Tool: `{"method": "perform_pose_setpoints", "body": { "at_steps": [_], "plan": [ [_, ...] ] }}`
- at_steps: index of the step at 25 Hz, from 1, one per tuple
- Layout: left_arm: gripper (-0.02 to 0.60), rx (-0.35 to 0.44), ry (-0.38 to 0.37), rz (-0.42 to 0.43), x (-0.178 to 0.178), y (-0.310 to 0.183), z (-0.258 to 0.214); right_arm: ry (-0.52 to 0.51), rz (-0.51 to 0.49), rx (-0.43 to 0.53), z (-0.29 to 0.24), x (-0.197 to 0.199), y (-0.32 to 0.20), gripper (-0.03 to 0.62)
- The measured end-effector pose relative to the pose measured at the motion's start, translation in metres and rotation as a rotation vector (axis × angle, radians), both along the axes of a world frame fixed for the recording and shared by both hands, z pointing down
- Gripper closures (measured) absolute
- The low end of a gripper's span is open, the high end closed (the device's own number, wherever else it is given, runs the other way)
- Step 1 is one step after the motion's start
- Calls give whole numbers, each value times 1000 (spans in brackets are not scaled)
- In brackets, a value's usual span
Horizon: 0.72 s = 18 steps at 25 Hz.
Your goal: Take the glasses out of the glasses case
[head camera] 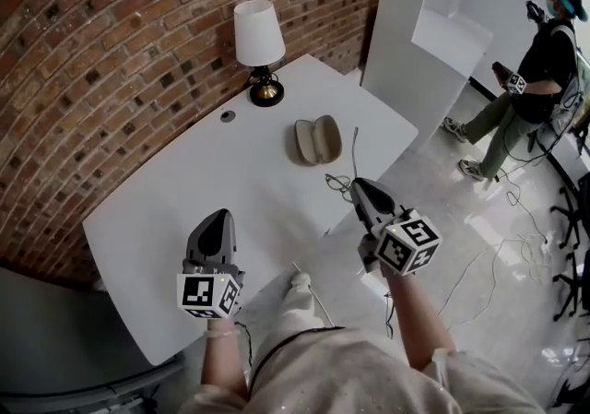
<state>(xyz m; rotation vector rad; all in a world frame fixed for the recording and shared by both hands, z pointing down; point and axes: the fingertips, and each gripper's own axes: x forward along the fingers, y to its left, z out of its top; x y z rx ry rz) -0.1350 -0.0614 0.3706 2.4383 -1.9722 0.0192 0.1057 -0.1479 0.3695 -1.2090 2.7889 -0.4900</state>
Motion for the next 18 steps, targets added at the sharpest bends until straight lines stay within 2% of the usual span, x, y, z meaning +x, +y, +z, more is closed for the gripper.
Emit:
{"method": "perform_pose_setpoints", "body": {
  "at_steps": [18],
  "plan": [
    [577,38,-10,-50,-13,24,-13,-24,7,49,-17,8,16,566]
  ]
}}
